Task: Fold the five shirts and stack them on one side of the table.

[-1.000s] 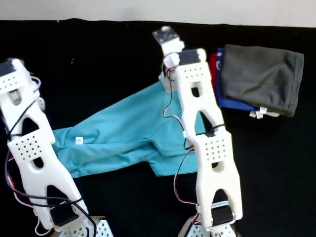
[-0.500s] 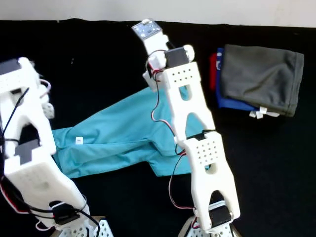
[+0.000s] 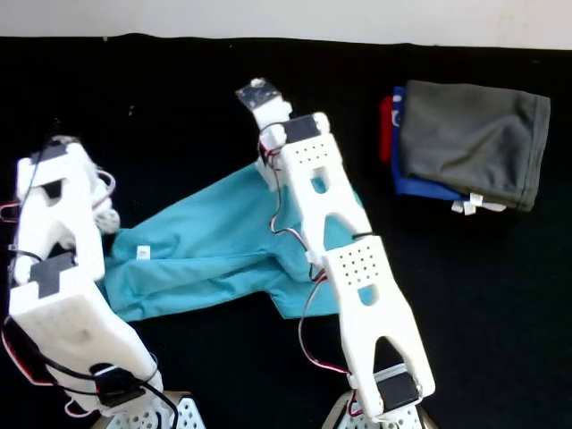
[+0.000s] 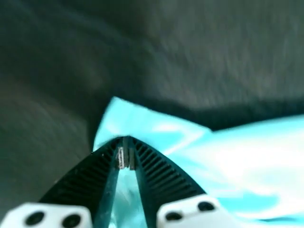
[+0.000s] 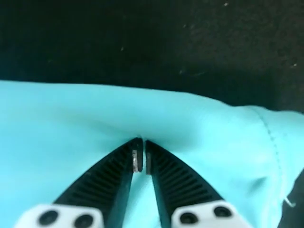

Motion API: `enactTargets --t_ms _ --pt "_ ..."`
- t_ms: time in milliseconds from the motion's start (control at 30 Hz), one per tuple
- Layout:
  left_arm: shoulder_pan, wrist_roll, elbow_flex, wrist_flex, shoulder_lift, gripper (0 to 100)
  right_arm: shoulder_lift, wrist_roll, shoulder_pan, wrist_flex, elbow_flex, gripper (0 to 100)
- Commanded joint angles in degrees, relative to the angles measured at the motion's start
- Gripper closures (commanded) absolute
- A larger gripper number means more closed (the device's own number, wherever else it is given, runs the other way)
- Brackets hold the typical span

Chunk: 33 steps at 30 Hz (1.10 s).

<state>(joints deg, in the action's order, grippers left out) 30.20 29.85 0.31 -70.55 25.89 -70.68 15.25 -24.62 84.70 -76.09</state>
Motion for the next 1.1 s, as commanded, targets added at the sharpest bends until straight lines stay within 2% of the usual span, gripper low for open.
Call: enactTargets --t_ms 0,267,367,467,667,933,1000,1067 --pt "2.86 0.88 -16.48 -2.29 6.9 99 -0.31 0.44 4.62 -5.05 -2.07 96.5" --pt "1.71 0.7 -62.64 -22.42 34.07 99 0.22 0.44 5.58 -7.25 -2.15 96.5" --pt "0.57 0.62 -78.46 -30.33 41.45 99 1.71 0.44 5.41 -3.3 -4.62 96.5" --pt "0.75 -0.18 -82.51 -31.56 43.3 99 3.65 0.44 4.44 3.03 -8.75 96.5" --pt "0.48 -0.26 -70.11 -31.65 31.25 99 5.05 0.44 2.68 11.38 -20.79 96.5" --pt "-4.18 0.26 -32.84 -31.47 -0.92 99 8.84 0.44 2.77 16.31 -25.1 96.5" --pt "-6.2 0.26 -23.87 -29.19 -6.73 99 11.38 0.44 2.77 16.4 -25.1 96.5" --pt "-6.99 0.0 -15.08 -22.77 -11.03 99 14.9 0.44 2.77 16.48 -25.01 96.5"
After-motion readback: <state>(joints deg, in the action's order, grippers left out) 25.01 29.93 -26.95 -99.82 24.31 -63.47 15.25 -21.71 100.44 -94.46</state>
